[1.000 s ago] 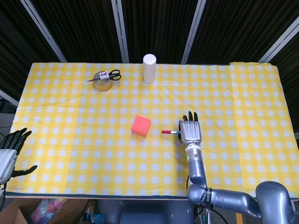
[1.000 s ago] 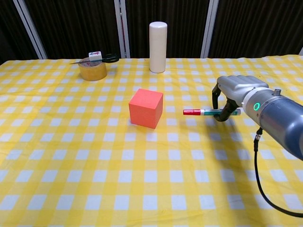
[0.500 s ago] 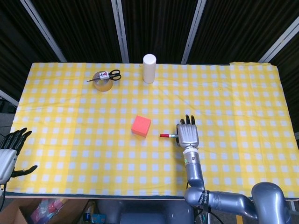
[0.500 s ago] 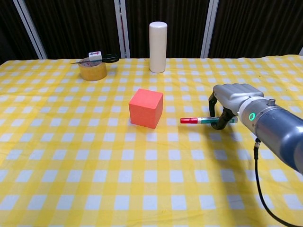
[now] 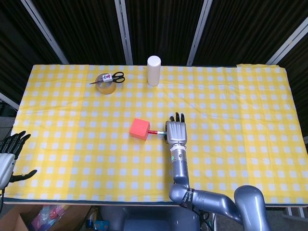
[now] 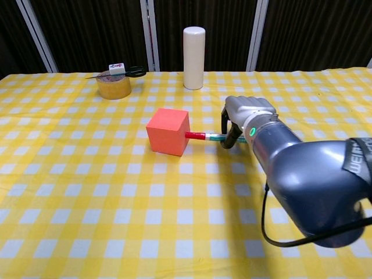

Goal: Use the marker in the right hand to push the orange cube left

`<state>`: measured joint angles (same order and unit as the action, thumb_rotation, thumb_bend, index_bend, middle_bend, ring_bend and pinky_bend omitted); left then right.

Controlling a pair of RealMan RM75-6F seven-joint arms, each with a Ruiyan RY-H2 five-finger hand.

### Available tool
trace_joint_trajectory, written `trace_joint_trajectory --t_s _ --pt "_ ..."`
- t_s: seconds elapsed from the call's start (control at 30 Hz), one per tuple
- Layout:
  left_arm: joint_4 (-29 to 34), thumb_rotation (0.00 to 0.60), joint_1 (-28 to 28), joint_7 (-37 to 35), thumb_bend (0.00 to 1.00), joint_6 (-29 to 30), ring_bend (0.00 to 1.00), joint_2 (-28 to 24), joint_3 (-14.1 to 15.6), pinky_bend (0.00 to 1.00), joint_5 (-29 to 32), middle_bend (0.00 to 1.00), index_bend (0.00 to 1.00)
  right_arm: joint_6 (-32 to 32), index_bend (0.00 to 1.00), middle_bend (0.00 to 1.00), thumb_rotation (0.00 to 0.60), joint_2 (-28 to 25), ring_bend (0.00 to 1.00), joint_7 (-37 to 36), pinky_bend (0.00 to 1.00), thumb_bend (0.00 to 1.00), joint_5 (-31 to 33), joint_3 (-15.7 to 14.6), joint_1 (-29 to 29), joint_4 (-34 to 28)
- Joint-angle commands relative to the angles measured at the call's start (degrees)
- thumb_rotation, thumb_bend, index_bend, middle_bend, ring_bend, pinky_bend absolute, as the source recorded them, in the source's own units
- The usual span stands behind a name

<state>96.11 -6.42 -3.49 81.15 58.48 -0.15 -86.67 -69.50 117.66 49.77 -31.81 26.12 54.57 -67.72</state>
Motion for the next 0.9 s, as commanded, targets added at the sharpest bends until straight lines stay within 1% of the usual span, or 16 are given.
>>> trace_joint_trajectory --t_s 0.03,0.27,0.43,0.6,0.73,0.9 --pt "0.06 0.6 -0.07 0.16 0.0 -0.28 0.0 -0.14 0.09 0.0 0.07 0.0 0.0 1.2 0.62 0.25 0.6 1.6 0.0 -0.14 0.0 0.53 -0.17 1.36 2.01 1.62" --pt "0.23 0.6 0.02 0.55 0.0 -0.25 0.0 -0.18 0.22 0.0 0.02 0.0 0.0 3.76 0.62 0.25 0.6 5.05 0.0 -0.35 0.0 0.53 0.17 4.16 6.16 6.38" --pt "0.28 0.6 0.09 0.67 0.0 -0.2 0.0 -0.19 0.16 0.0 0.24 0.0 0.0 6.3 0.62 0.25 0.6 7.22 0.0 -1.04 0.0 0.53 -0.08 4.66 8.27 10.79" --pt "0.25 0.6 0.27 0.68 0.0 -0.01 0.0 -0.26 0.17 0.0 0.38 0.0 0.0 7.39 0.62 0.25 0.6 8.51 0.0 -1.42 0.0 0.53 -0.46 4.85 9.33 13.75" --pt "0.22 0.6 0.39 0.49 0.0 0.02 0.0 -0.36 0.16 0.0 0.59 0.0 0.0 6.78 0.62 0.25 0.6 8.45 0.0 -1.73 0.0 0.53 -0.94 4.85 8.93 13.87" --pt "0.13 0.6 0.61 0.5 0.0 0.4 0.0 -0.41 0.2 0.0 0.42 0.0 0.0 5.14 0.62 0.25 0.6 7.14 0.0 -1.21 0.0 0.53 -1.69 3.85 7.19 11.37"
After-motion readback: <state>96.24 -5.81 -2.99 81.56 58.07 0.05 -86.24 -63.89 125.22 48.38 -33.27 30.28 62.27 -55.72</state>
